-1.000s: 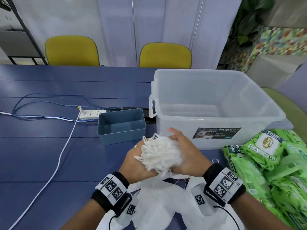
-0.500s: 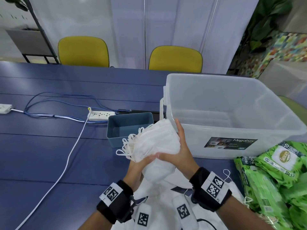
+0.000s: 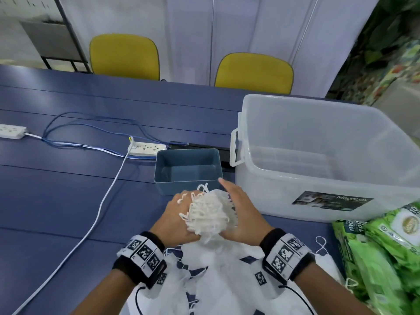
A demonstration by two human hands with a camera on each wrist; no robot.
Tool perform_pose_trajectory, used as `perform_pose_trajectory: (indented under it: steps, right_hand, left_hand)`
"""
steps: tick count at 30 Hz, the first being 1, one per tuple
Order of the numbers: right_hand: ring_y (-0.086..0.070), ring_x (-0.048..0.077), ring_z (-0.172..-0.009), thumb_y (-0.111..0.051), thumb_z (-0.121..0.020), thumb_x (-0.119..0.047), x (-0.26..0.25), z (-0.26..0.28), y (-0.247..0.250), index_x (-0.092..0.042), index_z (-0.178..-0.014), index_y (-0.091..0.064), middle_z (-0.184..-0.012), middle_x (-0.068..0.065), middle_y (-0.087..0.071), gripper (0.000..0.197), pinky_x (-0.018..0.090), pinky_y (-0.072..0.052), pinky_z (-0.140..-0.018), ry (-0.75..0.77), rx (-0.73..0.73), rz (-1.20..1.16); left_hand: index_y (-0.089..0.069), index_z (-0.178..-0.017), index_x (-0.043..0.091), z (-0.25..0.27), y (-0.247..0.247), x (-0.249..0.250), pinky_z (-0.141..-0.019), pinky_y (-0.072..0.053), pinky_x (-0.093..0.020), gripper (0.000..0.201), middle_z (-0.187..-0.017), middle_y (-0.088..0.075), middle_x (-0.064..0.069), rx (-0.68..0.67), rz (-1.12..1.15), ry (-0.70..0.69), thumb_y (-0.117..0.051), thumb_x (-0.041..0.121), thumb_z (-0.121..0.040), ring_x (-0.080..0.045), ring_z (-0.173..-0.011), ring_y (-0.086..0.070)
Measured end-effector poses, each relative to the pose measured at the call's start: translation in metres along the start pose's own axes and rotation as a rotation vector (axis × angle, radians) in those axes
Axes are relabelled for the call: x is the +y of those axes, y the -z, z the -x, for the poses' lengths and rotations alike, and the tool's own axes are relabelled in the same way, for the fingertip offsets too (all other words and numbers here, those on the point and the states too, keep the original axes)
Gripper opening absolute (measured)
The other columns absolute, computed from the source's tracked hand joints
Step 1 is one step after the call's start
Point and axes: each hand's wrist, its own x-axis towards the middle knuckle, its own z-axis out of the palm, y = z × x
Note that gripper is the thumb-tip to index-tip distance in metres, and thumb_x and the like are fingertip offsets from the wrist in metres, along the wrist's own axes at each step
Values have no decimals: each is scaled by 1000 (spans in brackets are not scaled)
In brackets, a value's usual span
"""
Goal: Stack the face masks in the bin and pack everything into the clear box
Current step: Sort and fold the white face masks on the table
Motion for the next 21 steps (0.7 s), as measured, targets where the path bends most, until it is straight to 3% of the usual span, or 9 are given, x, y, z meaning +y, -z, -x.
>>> perform_pose_trajectory:
  steps: [2, 5, 7, 9, 12, 14, 16, 19, 21]
  right_hand:
    - [-29, 15, -136, -83, -60, -37, 11, -15, -22, -40, -146, -10, -144, -13, -30, 113, 38, -23, -116, 3, -101, 57]
    - [-56, 14, -102, -81, -59, -33, 31, -30, -48, -37, -130, -37, -114, -16, -54, 84, 46, -47, -94, -75, -74, -84]
    - [-54, 14, -115, -85, -55, -35, 50, -26, -58, -40, -135, -34, -124, -12, -53, 95, 46, -46, -98, -145, -44, -170]
    - [-43, 15, -130, -87, -49, -35, 63, -19, -62, -44, -144, -19, -139, -6, -42, 117, 44, -39, -108, -178, -39, -171]
    - [-35, 16, -134, -83, -47, -30, 74, -16, -64, -46, -143, -11, -143, -5, -33, 122, 42, -34, -112, -191, -79, -168]
    - [-34, 17, -132, -81, -45, -31, 75, -23, -64, -42, -143, -14, -141, -6, -34, 119, 42, -34, -111, -185, -90, -145]
    - [-37, 19, -130, -83, -45, -30, 78, -30, -61, -32, -143, -20, -140, -5, -36, 117, 42, -33, -111, -168, -108, -106]
    - [-43, 23, -122, -85, -49, -26, 77, -36, -54, -23, -140, -27, -133, -2, -43, 108, 38, -32, -107, -146, -175, -18]
    - [-48, 24, -115, -82, -49, -26, 77, -34, -56, -25, -131, -34, -123, -2, -50, 95, 37, -36, -102, -158, -161, -44]
  left_hand:
    - [-47, -94, 39, -1, -15, 0, -73, -46, -39, 39, -89, -52, 17, -46, -13, 12, -70, 49, -64, -13, -80, -52]
    - [-47, -96, 36, 0, -36, -6, -76, -50, -41, 44, -92, -58, 14, 3, 85, 159, -70, 48, -60, -11, -85, -58]
    - [-41, -128, 26, 10, -47, -21, -96, -45, -49, 84, -122, -54, 3, 11, 405, 314, -80, 47, -57, -17, -111, -55]
    - [-8, -147, 36, 26, -51, -34, -109, -34, -48, 126, -145, -32, 4, -32, 492, 500, -86, 49, -49, -16, -129, -39]
    - [28, -141, 41, 40, -57, -48, -118, -11, -51, 147, -154, 13, 23, -147, 191, 447, -84, 58, -48, -11, -146, 0]
    - [30, -141, 32, 38, -59, -53, -118, -1, -52, 142, -146, 31, 26, -209, 20, 426, -77, 63, -53, -7, -142, 21]
    - [22, -147, 22, 32, -54, -52, -117, 6, -50, 138, -147, 37, 15, -294, -149, 357, -65, 74, -53, -9, -138, 32]
    - [7, -151, 18, 27, -42, -52, -116, 9, -49, 136, -154, 24, 7, -327, -182, 266, -56, 81, -49, -14, -141, 26]
    - [3, -151, 18, 24, -42, -56, -118, -4, -46, 136, -153, -12, 7, -206, -17, 346, -66, 74, -47, -17, -144, -8]
